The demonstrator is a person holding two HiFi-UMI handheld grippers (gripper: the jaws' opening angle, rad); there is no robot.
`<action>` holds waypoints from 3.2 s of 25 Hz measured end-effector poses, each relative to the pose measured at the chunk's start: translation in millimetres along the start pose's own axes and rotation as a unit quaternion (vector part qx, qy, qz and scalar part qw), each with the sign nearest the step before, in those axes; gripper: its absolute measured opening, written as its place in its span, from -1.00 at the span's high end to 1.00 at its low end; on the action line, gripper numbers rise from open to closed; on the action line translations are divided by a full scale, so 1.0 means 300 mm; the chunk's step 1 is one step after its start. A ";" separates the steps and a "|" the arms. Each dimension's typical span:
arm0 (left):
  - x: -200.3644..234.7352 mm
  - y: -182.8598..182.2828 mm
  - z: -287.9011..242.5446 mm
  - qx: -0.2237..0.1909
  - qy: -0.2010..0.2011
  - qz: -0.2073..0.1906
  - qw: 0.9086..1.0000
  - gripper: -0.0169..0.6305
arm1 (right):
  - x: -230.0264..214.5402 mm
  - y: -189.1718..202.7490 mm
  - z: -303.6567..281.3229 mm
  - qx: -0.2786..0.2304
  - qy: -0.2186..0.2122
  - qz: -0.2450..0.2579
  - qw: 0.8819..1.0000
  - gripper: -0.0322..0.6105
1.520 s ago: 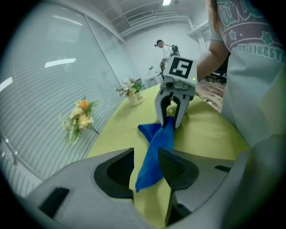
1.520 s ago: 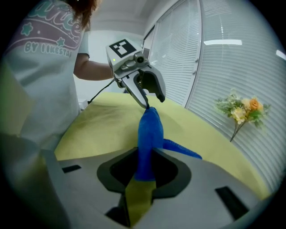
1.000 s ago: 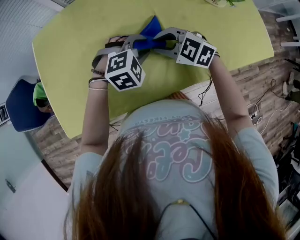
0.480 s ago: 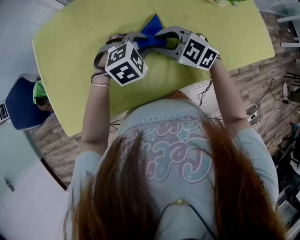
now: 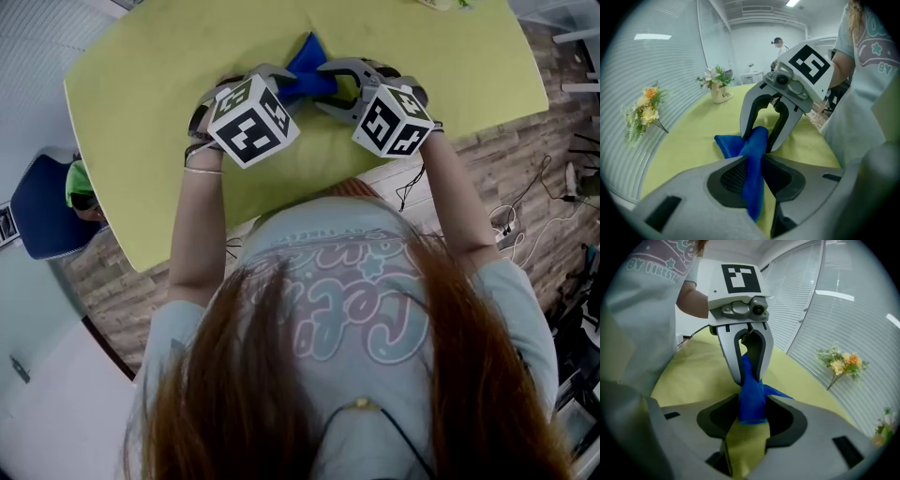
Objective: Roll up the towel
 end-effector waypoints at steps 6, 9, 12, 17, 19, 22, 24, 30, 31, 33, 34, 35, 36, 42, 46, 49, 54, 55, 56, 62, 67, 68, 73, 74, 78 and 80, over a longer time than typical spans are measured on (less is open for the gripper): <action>-0.009 -0.001 0.002 -0.002 0.006 0.003 1.000 0.65 | 0.008 0.006 -0.004 -0.007 -0.024 -0.023 0.999 0.55; -0.008 -0.002 0.008 -0.011 -0.009 -0.021 1.000 0.64 | -0.004 0.013 -0.006 -0.011 -0.034 -0.050 0.998 0.58; -0.013 -0.004 0.035 -0.019 -0.026 -0.034 0.999 0.64 | -0.011 0.023 -0.008 -0.013 -0.044 -0.088 0.995 0.59; -0.029 -0.042 0.058 -0.020 -0.035 -0.085 0.996 0.64 | -0.043 0.042 -0.003 -0.025 -0.060 -0.179 0.982 0.59; -0.038 -0.047 0.036 -0.008 -0.031 -0.111 0.993 0.64 | -0.050 0.046 -0.002 -0.027 -0.065 -0.192 0.979 0.59; -0.038 -0.042 0.007 0.009 -0.033 -0.133 0.991 0.64 | -0.052 0.046 -0.006 -0.025 -0.068 -0.197 0.978 0.59; -0.027 -0.037 -0.003 0.012 -0.038 -0.134 0.990 0.64 | -0.054 0.046 -0.009 -0.025 -0.072 -0.200 0.977 0.59; -0.001 -0.025 -0.017 0.010 -0.026 -0.122 0.992 0.64 | -0.059 0.046 -0.017 -0.022 -0.079 -0.199 0.977 0.60; 0.004 -0.024 -0.019 0.010 -0.021 -0.115 0.993 0.64 | -0.062 0.046 -0.017 -0.021 -0.078 -0.196 0.977 0.59; 0.012 -0.026 -0.023 0.011 -0.012 -0.103 0.995 0.66 | -0.065 0.043 -0.013 -0.019 -0.071 -0.183 0.980 0.55; 0.016 -0.027 -0.025 0.012 -0.010 -0.098 0.995 0.67 | -0.064 0.039 -0.010 -0.017 -0.063 -0.174 0.983 0.51; 0.018 -0.028 -0.026 0.013 -0.008 -0.094 0.995 0.67 | -0.062 0.033 -0.005 -0.016 -0.054 -0.164 0.985 0.48; 0.021 -0.029 -0.027 0.013 -0.006 -0.090 0.996 0.68 | -0.060 0.025 0.001 -0.016 -0.044 -0.152 0.987 0.45; 0.042 -0.027 -0.032 0.020 0.015 -0.064 0.998 0.68 | -0.051 -0.055 0.056 -0.032 0.019 -0.015 0.999 0.40; 0.053 -0.031 -0.038 0.025 0.025 -0.044 0.998 0.68 | 0.004 -0.068 0.048 -0.015 0.015 0.068 0.997 0.37; 0.061 -0.031 -0.041 0.024 0.028 -0.037 0.999 0.68 | 0.029 -0.037 0.020 0.019 0.017 0.099 0.995 0.31; 0.074 -0.033 -0.041 0.014 0.029 -0.028 0.999 0.68 | 0.031 0.002 -0.008 0.055 0.038 0.142 0.988 0.29; 0.075 -0.035 -0.042 0.013 0.027 -0.029 0.999 0.68 | 0.027 0.007 -0.010 0.057 0.042 0.140 0.988 0.32; 0.077 -0.037 -0.042 0.011 0.025 -0.032 0.999 0.68 | 0.022 0.012 -0.011 0.058 0.046 0.137 0.988 0.37; 0.075 -0.039 -0.026 -0.027 -0.008 -0.046 0.999 0.67 | 0.004 0.027 -0.017 0.055 0.035 0.099 0.993 0.49; 0.061 -0.058 0.043 -0.063 -0.051 -0.067 0.994 0.67 | -0.019 0.029 -0.016 0.039 0.013 0.047 0.998 0.53; 0.052 -0.065 0.050 -0.060 -0.052 -0.082 0.993 0.67 | -0.025 0.029 -0.015 0.036 0.008 0.036 0.999 0.54; 0.001 -0.071 0.023 -0.039 -0.016 -0.135 0.990 0.67 | -0.051 0.030 -0.021 0.026 -0.027 -0.004 0.999 0.56; -0.007 -0.064 0.011 -0.032 -0.006 -0.141 0.989 0.67 | -0.055 0.031 -0.021 0.023 -0.032 -0.011 0.999 0.57; -0.023 -0.039 -0.023 0.001 0.005 -0.158 0.987 0.48 | -0.068 0.032 -0.012 0.008 -0.042 -0.038 0.998 0.58; -0.018 -0.036 -0.034 0.008 -0.008 -0.170 0.985 0.47 | -0.069 0.035 -0.008 0.005 -0.045 -0.049 0.998 0.59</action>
Point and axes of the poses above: the fingertips, and each gripper's own axes: z backward along the fingers, x to its left, y out of its underside, the point moved 6 cm from there along z, backward along the fingers, and after that the axes turned 15 degrees about -x, right-handed, at the moved point
